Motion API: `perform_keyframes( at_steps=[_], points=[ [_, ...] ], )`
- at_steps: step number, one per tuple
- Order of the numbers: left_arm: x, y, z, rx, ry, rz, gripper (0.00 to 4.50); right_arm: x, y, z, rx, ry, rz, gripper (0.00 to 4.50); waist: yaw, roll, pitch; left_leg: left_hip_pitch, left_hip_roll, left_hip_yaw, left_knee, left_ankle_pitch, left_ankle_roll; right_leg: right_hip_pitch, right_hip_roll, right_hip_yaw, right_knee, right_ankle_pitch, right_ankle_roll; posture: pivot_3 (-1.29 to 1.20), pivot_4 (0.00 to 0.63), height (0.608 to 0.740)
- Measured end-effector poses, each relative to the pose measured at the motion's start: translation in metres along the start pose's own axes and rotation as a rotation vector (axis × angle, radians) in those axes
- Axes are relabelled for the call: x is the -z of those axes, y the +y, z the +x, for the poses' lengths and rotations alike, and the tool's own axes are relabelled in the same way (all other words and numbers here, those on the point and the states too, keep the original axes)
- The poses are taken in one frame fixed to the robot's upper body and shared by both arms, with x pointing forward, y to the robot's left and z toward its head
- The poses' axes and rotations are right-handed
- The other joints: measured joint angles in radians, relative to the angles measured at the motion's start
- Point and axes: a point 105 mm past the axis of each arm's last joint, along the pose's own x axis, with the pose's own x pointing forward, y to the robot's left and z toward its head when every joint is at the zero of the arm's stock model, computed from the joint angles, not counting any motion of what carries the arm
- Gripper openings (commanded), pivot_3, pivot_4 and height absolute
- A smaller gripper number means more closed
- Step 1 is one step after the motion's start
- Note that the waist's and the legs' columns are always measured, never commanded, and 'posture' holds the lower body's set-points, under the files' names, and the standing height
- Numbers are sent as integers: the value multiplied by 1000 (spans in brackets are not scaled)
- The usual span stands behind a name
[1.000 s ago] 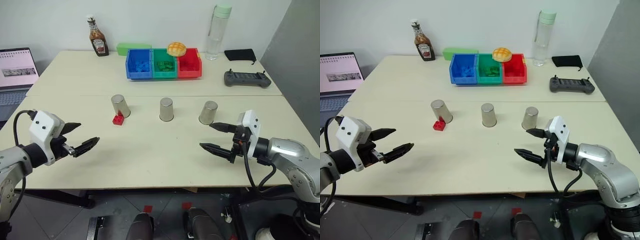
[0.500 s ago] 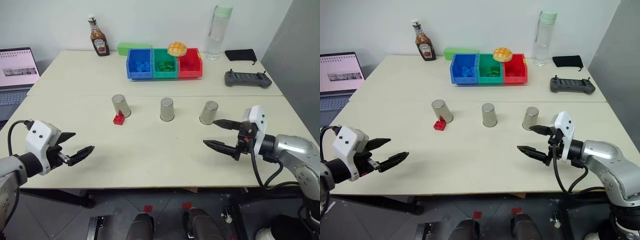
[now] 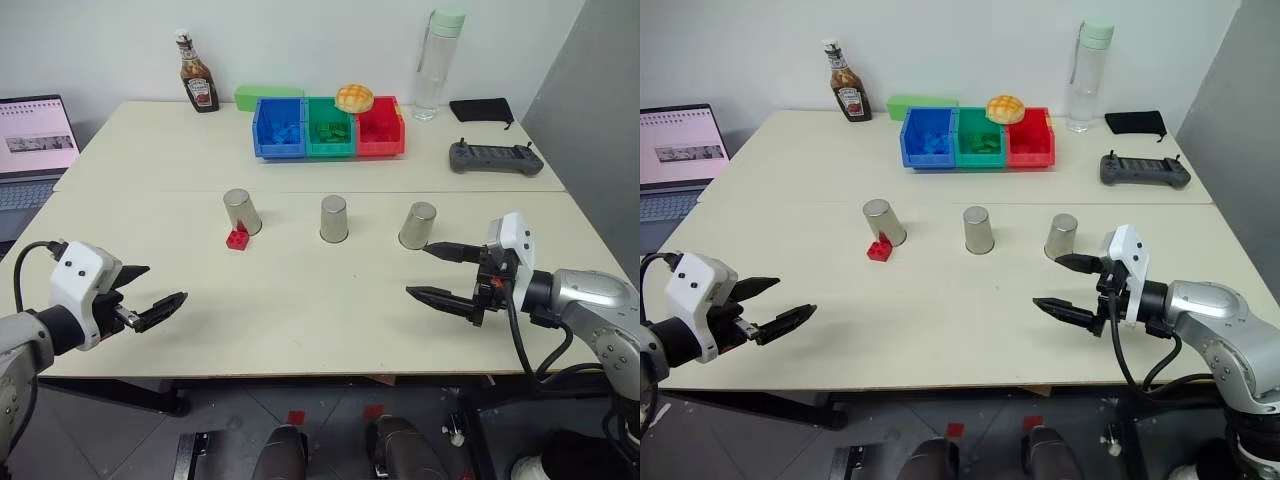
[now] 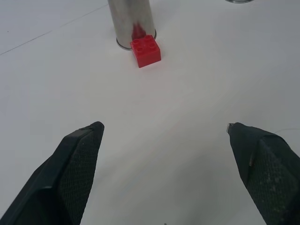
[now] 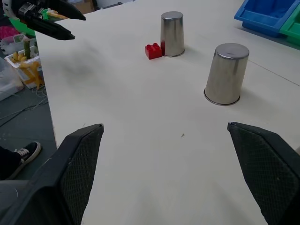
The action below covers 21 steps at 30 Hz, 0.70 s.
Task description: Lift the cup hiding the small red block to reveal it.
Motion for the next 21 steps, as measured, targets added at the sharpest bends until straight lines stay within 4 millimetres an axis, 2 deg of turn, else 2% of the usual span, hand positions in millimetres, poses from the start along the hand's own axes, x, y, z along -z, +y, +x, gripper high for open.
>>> perform_keyframes(
  at_steps=[21],
  points=[
    [1,0,0,4,13,-12,4468,1,2,2,-11,1,-7,4500,0,0,0,0,0,0,0,0,0,0,0,0,0,0,0,0,150,740]
  ],
)
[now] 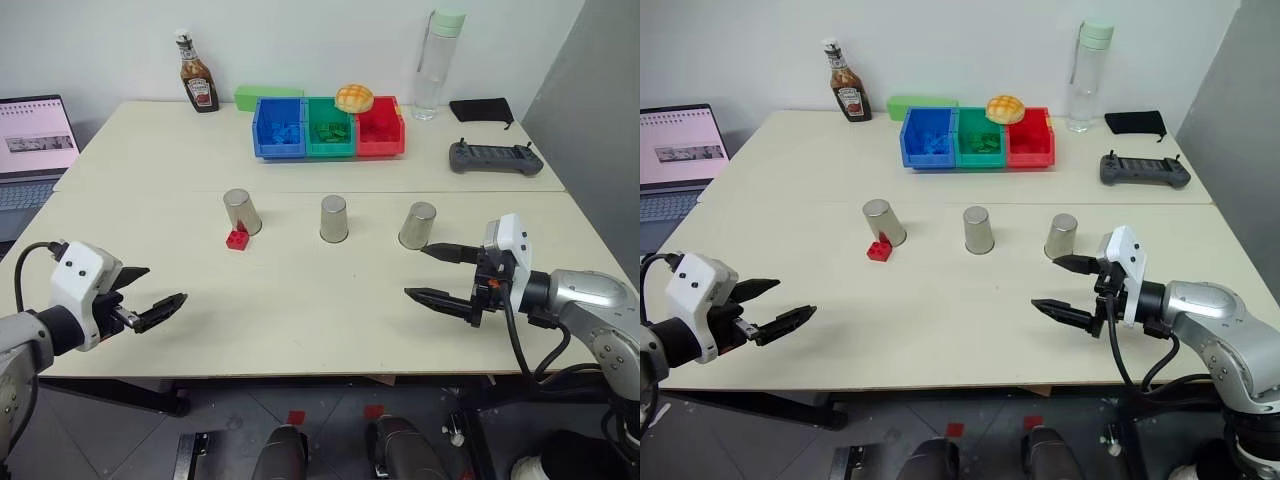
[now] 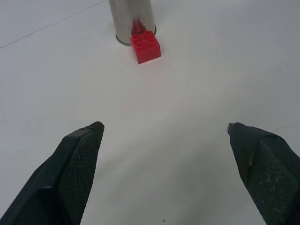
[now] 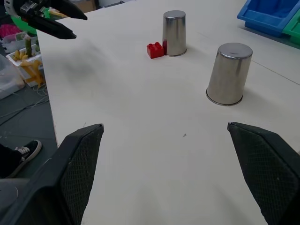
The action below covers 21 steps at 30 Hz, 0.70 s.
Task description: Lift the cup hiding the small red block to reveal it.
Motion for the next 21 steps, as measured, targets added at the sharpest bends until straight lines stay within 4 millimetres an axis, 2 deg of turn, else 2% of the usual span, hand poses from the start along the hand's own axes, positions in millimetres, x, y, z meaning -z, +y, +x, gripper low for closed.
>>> perform_keyframes(
  at_steps=[21],
  points=[
    [1,-3,0,27,0,-10,4468,2,2,1,-16,4,10,4500,0,0,0,0,0,0,0,0,0,0,0,0,0,0,0,0,150,740]
  ],
)
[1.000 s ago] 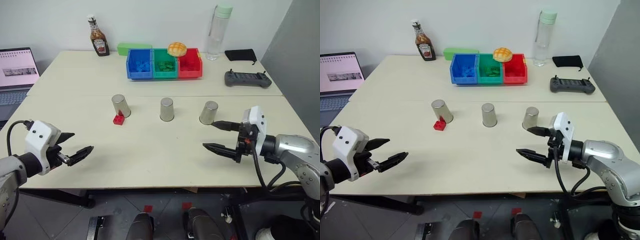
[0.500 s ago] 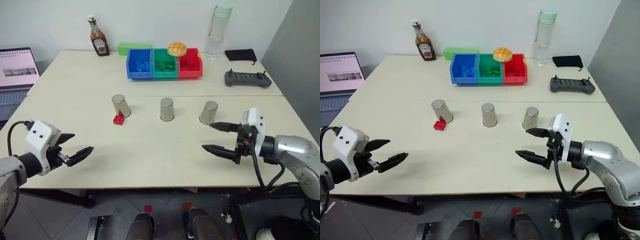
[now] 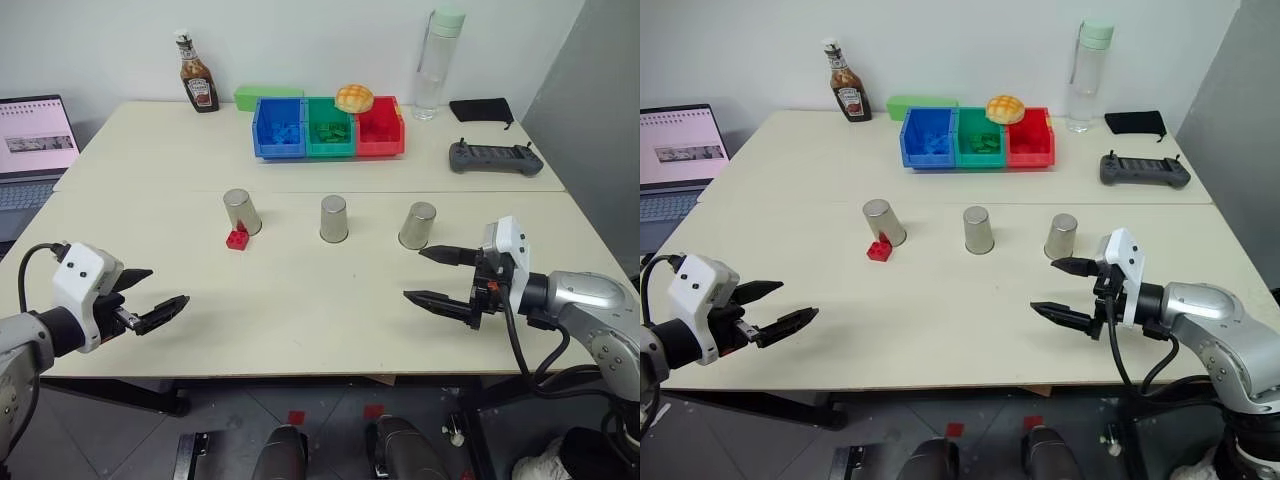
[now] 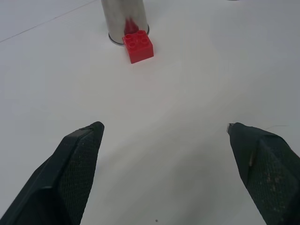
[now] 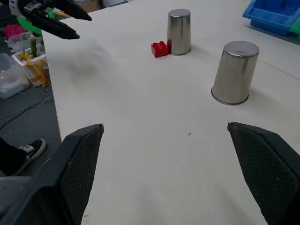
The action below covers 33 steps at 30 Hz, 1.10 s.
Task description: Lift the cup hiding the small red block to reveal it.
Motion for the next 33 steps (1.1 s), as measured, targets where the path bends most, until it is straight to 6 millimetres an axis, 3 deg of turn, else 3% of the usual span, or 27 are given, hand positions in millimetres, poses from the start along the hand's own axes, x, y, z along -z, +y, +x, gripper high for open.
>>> perform_keyframes(
  at_steps=[33],
  points=[
    [-6,3,0,-9,-8,28,4468,1,1,0,-1,7,3,4500,0,0,0,0,0,0,0,0,0,0,0,0,0,0,0,0,150,740]
  ],
)
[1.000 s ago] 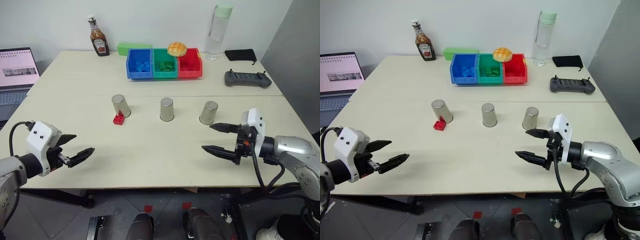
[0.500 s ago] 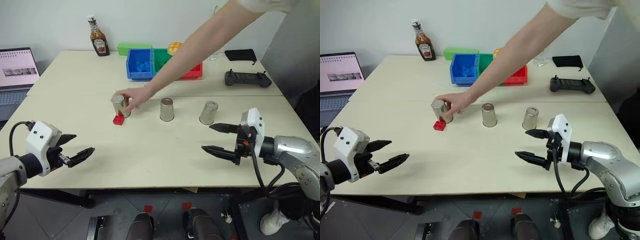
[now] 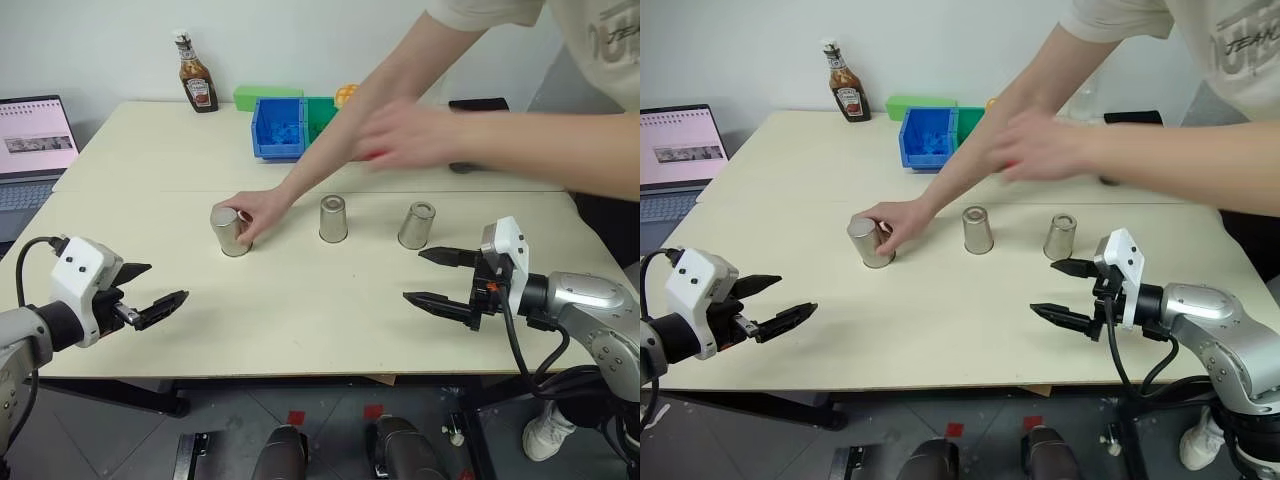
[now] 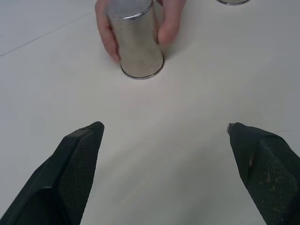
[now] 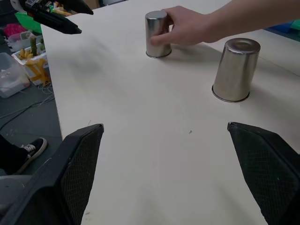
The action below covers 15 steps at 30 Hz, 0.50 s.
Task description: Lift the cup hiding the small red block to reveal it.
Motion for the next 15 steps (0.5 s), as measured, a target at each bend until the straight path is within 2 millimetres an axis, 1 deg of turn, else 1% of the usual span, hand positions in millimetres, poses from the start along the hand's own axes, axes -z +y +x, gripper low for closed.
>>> perform_keyframes(
  at_steps=[15],
  points=[
    [-3,1,1,-5,-6,9,4468,0,0,1,-2,0,-3,4500,0,0,0,0,0,0,0,0,0,0,0,0,0,0,0,0,150,740]
  ],
)
